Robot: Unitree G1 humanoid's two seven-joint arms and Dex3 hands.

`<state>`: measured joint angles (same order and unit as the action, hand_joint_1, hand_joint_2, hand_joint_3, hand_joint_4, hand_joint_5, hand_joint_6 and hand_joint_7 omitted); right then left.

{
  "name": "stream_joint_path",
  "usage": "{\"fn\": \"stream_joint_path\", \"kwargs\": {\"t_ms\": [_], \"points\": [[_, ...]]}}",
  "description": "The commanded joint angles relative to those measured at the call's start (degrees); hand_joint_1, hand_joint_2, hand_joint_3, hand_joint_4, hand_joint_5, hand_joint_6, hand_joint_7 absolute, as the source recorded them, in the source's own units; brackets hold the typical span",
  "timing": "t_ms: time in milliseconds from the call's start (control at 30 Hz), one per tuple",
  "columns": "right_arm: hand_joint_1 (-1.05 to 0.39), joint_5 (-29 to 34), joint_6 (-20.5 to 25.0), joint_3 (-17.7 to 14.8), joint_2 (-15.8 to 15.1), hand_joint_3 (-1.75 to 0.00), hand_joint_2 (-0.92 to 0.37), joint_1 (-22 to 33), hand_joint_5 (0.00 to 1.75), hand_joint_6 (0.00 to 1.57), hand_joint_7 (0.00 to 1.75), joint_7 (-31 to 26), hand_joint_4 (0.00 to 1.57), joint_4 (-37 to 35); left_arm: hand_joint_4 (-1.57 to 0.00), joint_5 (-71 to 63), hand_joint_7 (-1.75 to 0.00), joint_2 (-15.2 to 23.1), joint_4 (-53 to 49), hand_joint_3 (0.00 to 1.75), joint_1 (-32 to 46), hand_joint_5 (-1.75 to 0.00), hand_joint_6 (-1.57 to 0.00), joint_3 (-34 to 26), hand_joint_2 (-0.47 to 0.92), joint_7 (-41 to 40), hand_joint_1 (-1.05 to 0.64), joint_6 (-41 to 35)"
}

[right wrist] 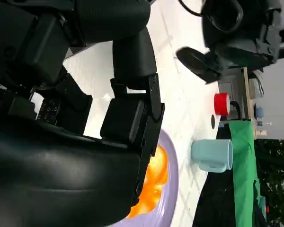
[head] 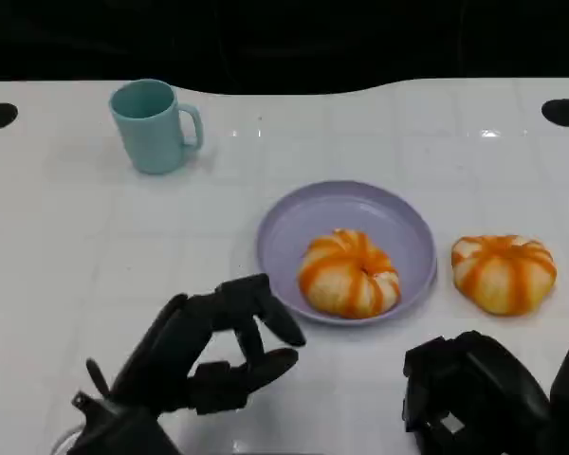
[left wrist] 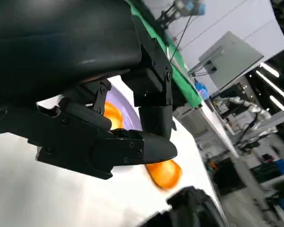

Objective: Grasp the bread from the table and place it into the plate.

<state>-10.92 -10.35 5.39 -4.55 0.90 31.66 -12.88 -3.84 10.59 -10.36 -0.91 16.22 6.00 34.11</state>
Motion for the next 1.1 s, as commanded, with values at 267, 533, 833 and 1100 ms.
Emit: {"fn": "stream_joint_path", "kwargs": {"t_ms": [267,533,833,1100], "points": [[-1.05,-1.1,0.3,-0.9,-1.0,-1.35,-0.04,1.1,1.3,1.57,1.01,0.7,1.55,0.5,-0.89,15.2,-1.75,-5.4,-2.2,0.38,5.6,-1.75,-0.67,-2.2,0.92,12.0,-0.75,-2.3],[-1.05,-1.3,1.7,-1.2,-0.9,-1.36,-0.02,1.3,1.3,1.57,1.03,0.4,1.57,1.5,-0.91,22.1,-1.75,-7.3,-4.0,0.33,5.8,-1.75,-0.73,-5.2,0.92,19.5,-0.81,-7.2],[-1.05,-0.9,0.2,-1.2,-0.7,-1.4,-0.01,0.4,1.28,1.57,1.01,0.6,1.56,0.2,-0.95,25.2,-1.75,-9.1,-4.8,0.28,5.7,-1.75,-0.74,-8.3,0.92,24.8,-0.81,-10.6],[-1.05,-0.8,0.6,-1.1,-0.4,-1.38,-0.02,-0.3,1.27,1.57,1.01,0.3,1.57,-0.2,-0.96,26.8,-1.75,-10.0,-4.8,0.24,4.9,-1.75,-0.73,-10.4,0.92,28.1,-0.82,-14.6]]}}
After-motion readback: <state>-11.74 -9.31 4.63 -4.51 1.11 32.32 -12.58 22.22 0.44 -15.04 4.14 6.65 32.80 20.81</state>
